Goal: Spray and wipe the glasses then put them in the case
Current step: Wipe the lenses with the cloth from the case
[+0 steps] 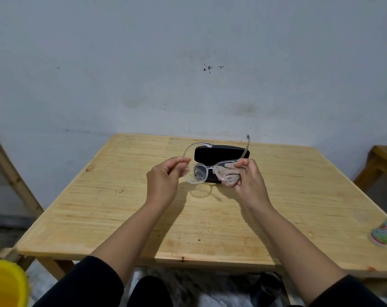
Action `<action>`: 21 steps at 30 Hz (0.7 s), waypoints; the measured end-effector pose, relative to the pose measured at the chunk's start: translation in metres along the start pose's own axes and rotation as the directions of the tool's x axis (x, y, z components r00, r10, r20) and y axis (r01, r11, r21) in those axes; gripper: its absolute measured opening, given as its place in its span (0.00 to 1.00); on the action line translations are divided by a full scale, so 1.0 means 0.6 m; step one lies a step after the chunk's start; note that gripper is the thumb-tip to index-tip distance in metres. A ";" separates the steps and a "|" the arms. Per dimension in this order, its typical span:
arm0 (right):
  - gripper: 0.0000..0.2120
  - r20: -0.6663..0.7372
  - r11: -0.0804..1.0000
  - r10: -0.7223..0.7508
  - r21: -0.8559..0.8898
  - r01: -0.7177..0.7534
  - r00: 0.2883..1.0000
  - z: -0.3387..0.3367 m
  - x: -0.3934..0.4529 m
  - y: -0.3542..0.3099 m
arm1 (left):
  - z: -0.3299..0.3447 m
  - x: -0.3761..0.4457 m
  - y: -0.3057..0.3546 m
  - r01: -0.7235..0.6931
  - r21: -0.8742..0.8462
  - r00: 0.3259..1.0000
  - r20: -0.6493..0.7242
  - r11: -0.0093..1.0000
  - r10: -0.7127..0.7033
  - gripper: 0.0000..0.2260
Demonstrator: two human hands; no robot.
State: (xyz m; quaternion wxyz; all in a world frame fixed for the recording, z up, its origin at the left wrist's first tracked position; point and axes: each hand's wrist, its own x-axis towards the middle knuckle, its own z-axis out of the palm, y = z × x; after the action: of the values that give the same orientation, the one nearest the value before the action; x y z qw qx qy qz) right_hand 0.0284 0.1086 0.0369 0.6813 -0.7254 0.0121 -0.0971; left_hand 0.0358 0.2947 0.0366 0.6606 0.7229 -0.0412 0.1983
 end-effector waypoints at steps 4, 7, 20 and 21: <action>0.14 -0.134 1.000 -0.003 -0.012 0.001 0.991 0.004 -0.002 0.007 | -0.005 -0.002 -0.001 -0.018 0.052 0.999 0.034 0.999 0.016 0.09; 0.11 -0.174 0.997 0.043 0.068 -0.031 0.984 0.011 -0.007 0.011 | -0.003 -0.004 0.001 -0.073 0.094 0.996 0.067 0.993 0.066 0.11; 0.12 -0.189 0.993 0.095 0.088 -0.079 0.978 0.026 -0.017 -0.004 | 0.008 -0.009 0.000 -0.094 0.061 0.996 -0.002 0.994 0.095 0.09; 0.13 -0.164 0.994 0.095 0.067 -0.085 0.982 0.026 -0.018 -0.004 | 0.009 -0.010 -0.002 -0.093 0.056 0.995 -0.016 0.994 0.094 0.09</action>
State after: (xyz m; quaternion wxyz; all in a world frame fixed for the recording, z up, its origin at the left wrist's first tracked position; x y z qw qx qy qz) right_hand 0.0198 0.1259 0.0373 0.7031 -0.6927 0.0988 -0.1268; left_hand 0.0318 0.2885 0.0332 0.6308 0.7361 -0.0633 0.2370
